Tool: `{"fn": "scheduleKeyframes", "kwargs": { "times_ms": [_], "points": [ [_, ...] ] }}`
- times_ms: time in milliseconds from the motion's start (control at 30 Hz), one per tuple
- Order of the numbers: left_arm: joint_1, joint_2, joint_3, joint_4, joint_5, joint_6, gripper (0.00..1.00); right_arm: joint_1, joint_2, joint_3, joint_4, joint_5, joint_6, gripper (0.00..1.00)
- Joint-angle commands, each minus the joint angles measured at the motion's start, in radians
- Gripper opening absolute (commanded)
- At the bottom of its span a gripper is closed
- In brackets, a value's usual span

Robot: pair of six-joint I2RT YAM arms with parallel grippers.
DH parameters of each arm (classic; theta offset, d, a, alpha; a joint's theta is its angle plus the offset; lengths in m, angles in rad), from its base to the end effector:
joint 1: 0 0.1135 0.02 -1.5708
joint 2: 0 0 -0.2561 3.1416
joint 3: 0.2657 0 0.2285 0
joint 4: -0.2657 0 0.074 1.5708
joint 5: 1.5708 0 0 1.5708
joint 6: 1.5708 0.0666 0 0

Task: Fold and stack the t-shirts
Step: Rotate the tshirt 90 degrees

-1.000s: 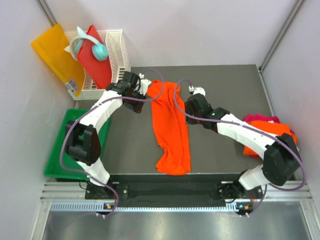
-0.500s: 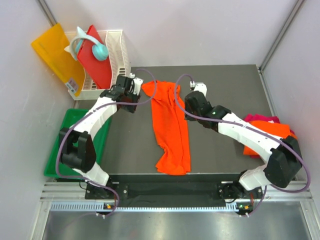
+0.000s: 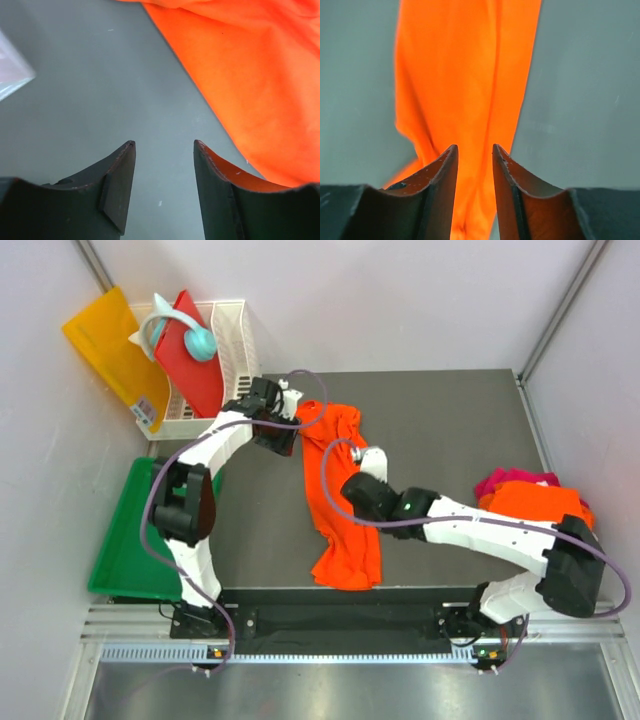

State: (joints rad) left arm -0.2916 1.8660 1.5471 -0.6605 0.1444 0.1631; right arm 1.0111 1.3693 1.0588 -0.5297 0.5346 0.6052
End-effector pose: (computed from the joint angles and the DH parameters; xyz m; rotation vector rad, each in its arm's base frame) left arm 0.3810 -0.1244 0.2302 0.6298 2.4726 -0.2340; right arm 0.1799 0.2232 0.2564 -0.2238 2.2630 0.1975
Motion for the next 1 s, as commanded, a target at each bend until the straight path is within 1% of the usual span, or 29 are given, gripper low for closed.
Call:
{"fn": "scheduleKeyframes", "kwargs": {
  "times_ms": [0,67,200,333,600,767,967],
  "points": [
    [-0.004,0.125,0.083,0.019,0.081,-0.007,0.56,0.128,0.045,-0.023,-0.062,0.083,0.139,0.33],
    [-0.009,0.162,0.123,0.035,0.11,-0.017,0.56,0.161,0.074,-0.002,-0.101,0.096,0.163,0.32],
    [-0.041,0.267,0.203,0.05,0.103,-0.045,0.55,0.227,0.129,0.027,-0.138,0.099,0.212,0.31],
    [-0.064,0.335,0.29,0.053,0.109,-0.066,0.53,0.273,0.168,0.036,-0.138,0.093,0.223,0.31],
    [-0.089,0.442,0.393,0.093,0.126,-0.066,0.52,0.331,0.295,0.072,-0.096,0.033,0.242,0.29],
    [-0.093,0.547,0.505,0.042,0.113,-0.063,0.52,0.359,0.367,0.099,-0.09,-0.007,0.237,0.29],
    [-0.093,0.665,0.626,-0.024,0.092,-0.068,0.5,0.368,0.396,0.089,-0.072,-0.074,0.222,0.29]
  ]
}}
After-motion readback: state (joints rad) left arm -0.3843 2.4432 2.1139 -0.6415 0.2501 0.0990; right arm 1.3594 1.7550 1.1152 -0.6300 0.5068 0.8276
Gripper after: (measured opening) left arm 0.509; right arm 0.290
